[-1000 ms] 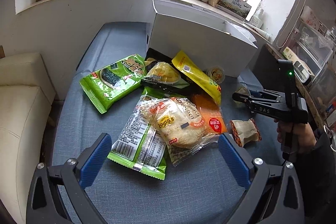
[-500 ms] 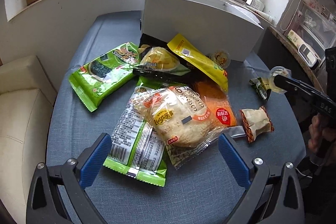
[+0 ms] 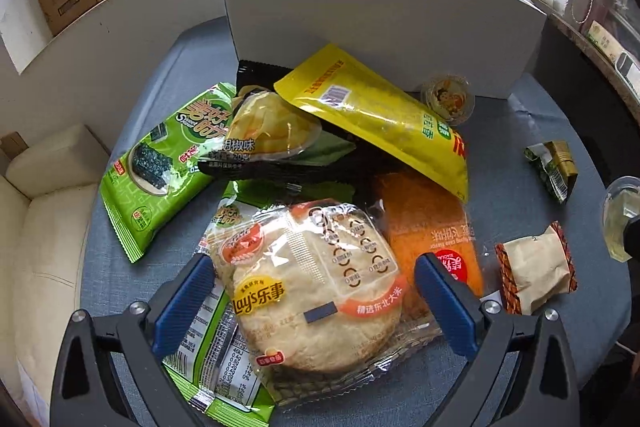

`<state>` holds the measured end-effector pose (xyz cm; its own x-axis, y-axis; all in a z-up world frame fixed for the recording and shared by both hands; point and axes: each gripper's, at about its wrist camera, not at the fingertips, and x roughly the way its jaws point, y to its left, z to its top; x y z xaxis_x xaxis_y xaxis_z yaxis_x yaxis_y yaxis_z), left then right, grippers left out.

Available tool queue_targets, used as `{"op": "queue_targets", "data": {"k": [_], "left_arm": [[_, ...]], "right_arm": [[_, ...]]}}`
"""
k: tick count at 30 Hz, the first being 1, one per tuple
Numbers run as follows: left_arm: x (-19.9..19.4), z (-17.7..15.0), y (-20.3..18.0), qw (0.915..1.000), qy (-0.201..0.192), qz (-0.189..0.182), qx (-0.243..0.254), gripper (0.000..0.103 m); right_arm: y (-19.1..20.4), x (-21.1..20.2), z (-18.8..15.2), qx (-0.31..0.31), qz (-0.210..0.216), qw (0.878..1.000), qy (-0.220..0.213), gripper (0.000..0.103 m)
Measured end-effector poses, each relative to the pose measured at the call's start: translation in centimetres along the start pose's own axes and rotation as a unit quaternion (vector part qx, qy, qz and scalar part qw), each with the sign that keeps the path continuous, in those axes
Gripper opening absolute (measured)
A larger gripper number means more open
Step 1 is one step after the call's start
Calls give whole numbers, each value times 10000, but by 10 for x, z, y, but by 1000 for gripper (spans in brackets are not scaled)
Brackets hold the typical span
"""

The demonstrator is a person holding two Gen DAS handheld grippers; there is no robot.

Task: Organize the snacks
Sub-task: 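Grasp the round flatbread pack with the left tool while the right tool holds the jelly cup, then place the jelly cup and flatbread pack into the white box, open both tools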

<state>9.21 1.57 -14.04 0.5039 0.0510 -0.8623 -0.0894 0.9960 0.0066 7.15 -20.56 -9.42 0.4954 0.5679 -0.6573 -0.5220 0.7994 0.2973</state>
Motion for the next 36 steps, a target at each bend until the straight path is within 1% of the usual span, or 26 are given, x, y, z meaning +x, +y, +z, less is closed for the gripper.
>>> {"op": "queue_targets", "data": {"k": [1,2,3,4,7,11,13,16,18,21,24,26,28,32,36], "left_arm": [[-3,-1,1,10000,-39,-36,-20,89],[-6,-1,2,10000,-79,-5,-31,83],[-8,-1,5,10000,-58,44,-39,83],[-11,-3,9,10000,-57,-5,-63,80],[-26,-6,20,9991,-212,-328,-172,79],[-60,-4,25,9966,-612,-540,-112,79],[-77,3,24,9947,-781,-668,-100,79],[-95,23,26,9915,-1013,-818,-61,79],[-103,39,23,9897,-1161,-842,-9,79],[-116,68,22,9857,-1440,-872,105,79],[-123,100,21,9835,-1618,-791,161,80],[-122,122,22,9824,-1655,-847,177,80],[-122,144,19,9805,-1766,-821,252,80],[-109,185,12,9808,-1773,-735,354,80],[-89,212,3,9816,-1728,-643,496,80]], "right_arm": [[0,0,0,13,16,10000,6,36],[-1,0,-1,26,38,10000,1,35],[0,0,-1,29,50,10000,0,35],[0,0,-2,25,44,10000,-1,36],[1,-1,-2,26,78,10000,-18,36],[4,-1,2,-3,84,9999,-61,35],[5,-2,5,6,108,9999,-91,35],[5,-5,14,-16,100,9998,-191,35],[3,-8,27,11,122,9995,-281,35],[-1,-14,52,-29,110,9988,-466,35],[-8,-17,82,-85,-3,9978,-654,35],[-16,-15,104,-23,-43,9974,-725,35],[-27,-8,126,92,-21,9971,-751,36],[-45,14,168,261,-126,9970,-714,36],[-57,37,195,331,-153,9974,-629,36]]}}
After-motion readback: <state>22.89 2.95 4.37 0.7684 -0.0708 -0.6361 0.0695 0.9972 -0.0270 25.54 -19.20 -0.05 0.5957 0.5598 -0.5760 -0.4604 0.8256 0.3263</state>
